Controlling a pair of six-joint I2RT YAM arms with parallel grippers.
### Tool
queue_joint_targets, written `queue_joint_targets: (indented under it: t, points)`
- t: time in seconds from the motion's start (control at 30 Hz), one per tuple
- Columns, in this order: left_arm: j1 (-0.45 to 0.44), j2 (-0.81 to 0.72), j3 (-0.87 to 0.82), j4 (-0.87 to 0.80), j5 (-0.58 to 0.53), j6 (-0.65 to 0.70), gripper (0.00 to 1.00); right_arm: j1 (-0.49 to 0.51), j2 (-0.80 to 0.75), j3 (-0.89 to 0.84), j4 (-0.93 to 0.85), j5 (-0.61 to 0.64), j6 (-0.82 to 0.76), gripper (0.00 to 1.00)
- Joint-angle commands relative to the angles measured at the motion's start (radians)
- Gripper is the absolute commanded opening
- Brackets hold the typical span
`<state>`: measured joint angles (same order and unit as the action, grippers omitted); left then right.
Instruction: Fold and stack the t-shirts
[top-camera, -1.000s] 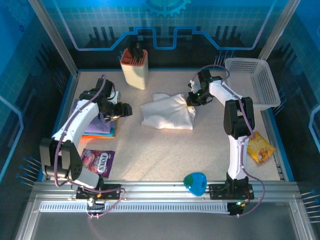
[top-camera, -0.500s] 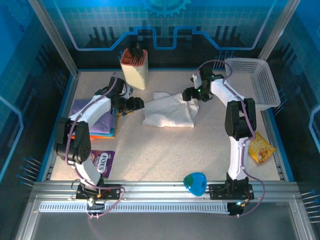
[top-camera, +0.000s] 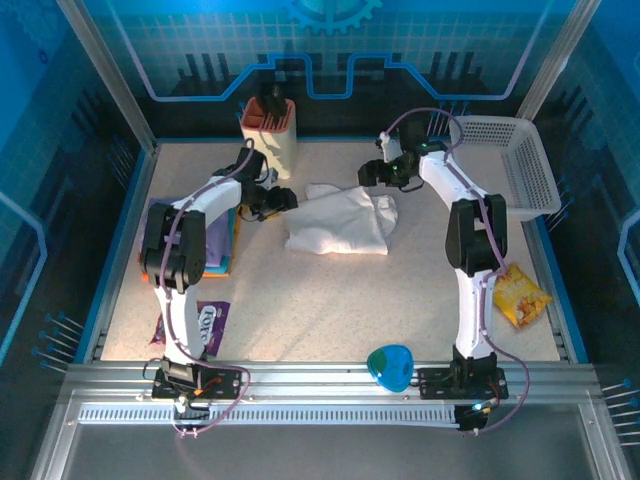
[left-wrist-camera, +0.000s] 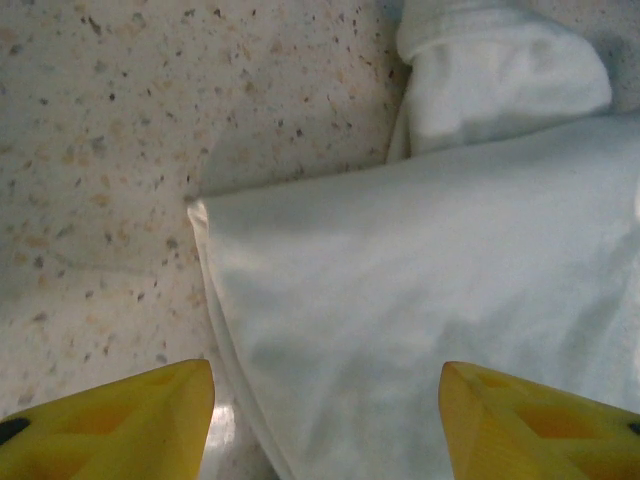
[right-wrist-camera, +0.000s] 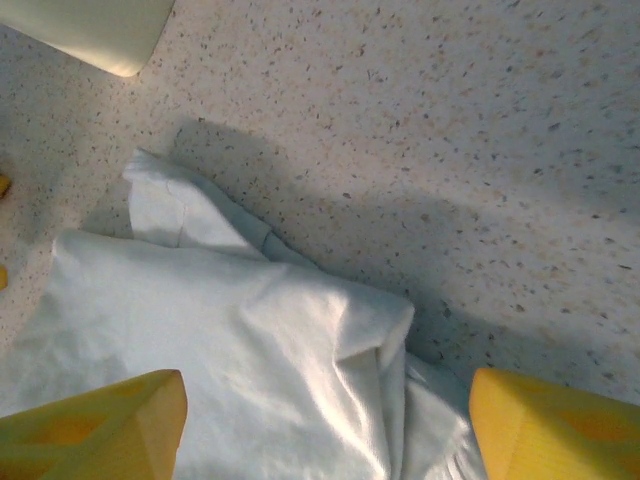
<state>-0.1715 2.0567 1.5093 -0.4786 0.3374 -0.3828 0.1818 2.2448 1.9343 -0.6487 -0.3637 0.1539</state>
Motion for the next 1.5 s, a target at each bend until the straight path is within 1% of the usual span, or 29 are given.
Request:
queue_joint_targets:
  t: [0.0,0.1,0.33,0.43,0.57,0.67,0.73,0.8,0.87,0.93,1.0,1.07,1.1,1.17,1.23,1.37,1.47]
  points:
    - [0.000,0.048,0.036,0.006,0.000,0.030,0.62,-0.001,0.074,0.069,-0.002,-0.090,0.009,0.71]
    - [0.000,0.073,0.044,0.006,-0.015,0.040,0.62,0.006,0.121,0.098,-0.009,-0.093,0.000,0.67]
    - [0.000,0.108,0.065,0.009,-0.054,0.066,0.62,0.023,0.164,0.105,-0.016,-0.090,-0.017,0.65]
    - [0.000,0.134,0.081,0.016,-0.039,0.066,0.62,0.030,0.171,0.096,-0.009,-0.099,-0.016,0.60]
    - [-0.002,0.147,0.083,0.048,-0.024,0.053,0.56,0.041,0.168,0.086,0.008,-0.109,-0.005,0.55]
    - [-0.003,0.153,0.085,0.058,-0.019,0.042,0.54,0.052,0.164,0.087,0.015,-0.100,-0.010,0.53]
    - [-0.003,0.158,0.089,0.058,-0.015,0.040,0.51,0.056,0.162,0.090,0.017,-0.093,-0.011,0.47]
    - [-0.005,0.161,0.089,0.062,-0.012,0.038,0.47,0.058,0.163,0.092,0.018,-0.094,-0.008,0.35]
    - [-0.007,0.162,0.089,0.070,-0.008,0.030,0.45,0.061,0.154,0.088,0.023,-0.093,-0.008,0.34]
    - [-0.011,0.164,0.091,0.075,0.002,0.023,0.38,0.062,0.139,0.071,0.035,-0.086,-0.007,0.34]
    - [-0.019,0.165,0.094,0.071,0.006,0.019,0.36,0.062,0.120,0.055,0.047,-0.081,-0.010,0.33]
    - [-0.026,0.163,0.091,0.069,0.006,0.018,0.32,0.062,0.108,0.049,0.048,-0.077,-0.013,0.29]
    - [-0.029,0.161,0.088,0.070,0.006,0.014,0.31,0.062,0.104,0.048,0.047,-0.076,-0.017,0.29]
    - [-0.034,0.153,0.071,0.080,0.008,0.006,0.30,0.063,0.096,0.045,0.043,-0.072,-0.024,0.33]
    - [-0.034,0.146,0.055,0.090,0.005,-0.002,0.26,0.063,0.092,0.044,0.037,-0.069,-0.031,0.32]
    - [-0.034,0.135,0.039,0.100,-0.002,-0.010,0.17,0.062,0.085,0.013,0.049,-0.058,-0.035,0.29]
    - [-0.034,0.121,0.035,0.104,-0.011,-0.015,0.06,0.062,0.026,-0.028,0.082,-0.023,-0.018,0.24]
